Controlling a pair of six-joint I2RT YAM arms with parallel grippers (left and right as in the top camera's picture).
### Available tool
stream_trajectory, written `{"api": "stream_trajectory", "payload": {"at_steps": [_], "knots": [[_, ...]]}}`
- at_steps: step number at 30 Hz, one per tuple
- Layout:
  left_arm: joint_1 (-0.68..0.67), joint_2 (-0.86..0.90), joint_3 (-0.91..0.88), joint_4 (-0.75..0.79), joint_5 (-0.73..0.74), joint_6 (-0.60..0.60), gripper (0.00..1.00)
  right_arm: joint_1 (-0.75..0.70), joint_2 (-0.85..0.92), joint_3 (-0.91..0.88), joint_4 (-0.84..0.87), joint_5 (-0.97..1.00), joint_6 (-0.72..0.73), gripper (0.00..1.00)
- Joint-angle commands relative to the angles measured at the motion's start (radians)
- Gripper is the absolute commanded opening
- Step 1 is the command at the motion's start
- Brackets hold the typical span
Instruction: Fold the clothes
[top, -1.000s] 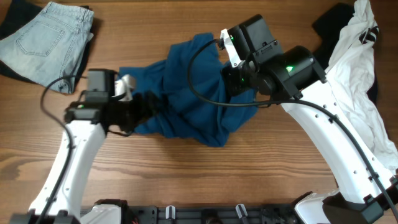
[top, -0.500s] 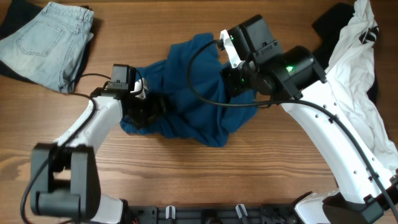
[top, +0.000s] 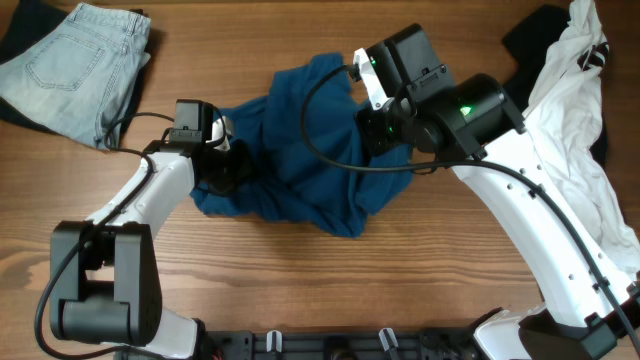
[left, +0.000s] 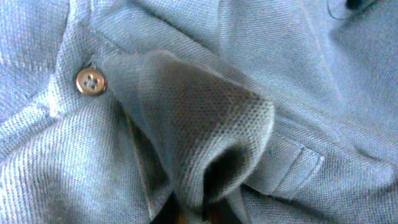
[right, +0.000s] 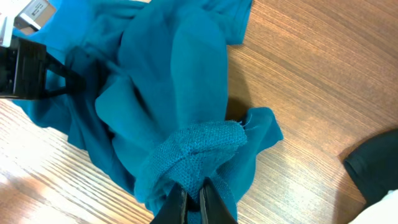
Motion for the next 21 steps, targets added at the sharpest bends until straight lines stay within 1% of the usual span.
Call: {"api": "stream_trajectory", "payload": {"at_steps": [1, 5, 9, 10, 15, 21], "knots": [[0.006, 0.006, 0.014, 0.009, -0.006, -0.008, 0.04, -0.004, -0.027, 0.011, 0.001, -0.013, -0.01, 0.04], [0.005, 0.003, 0.014, 0.013, -0.005, -0.008, 0.04, -0.004, -0.027, 0.011, 0.003, -0.013, -0.006, 0.04], [0.005, -0.026, 0.029, 0.013, 0.002, -0.007, 0.04, -0.005, -0.027, 0.011, 0.016, -0.013, 0.001, 0.95], [0.005, -0.041, 0.034, 0.013, 0.002, -0.007, 0.04, -0.005, -0.027, 0.011, 0.019, -0.013, 0.001, 0.99], [-0.005, -0.158, 0.065, 0.012, 0.002, -0.008, 0.04, -0.005, -0.027, 0.011, 0.025, -0.013, 0.001, 1.0], [-0.057, -0.364, 0.101, 0.012, -0.006, -0.011, 0.04, -0.005, -0.027, 0.011, 0.028, -0.013, 0.001, 1.0]]}}
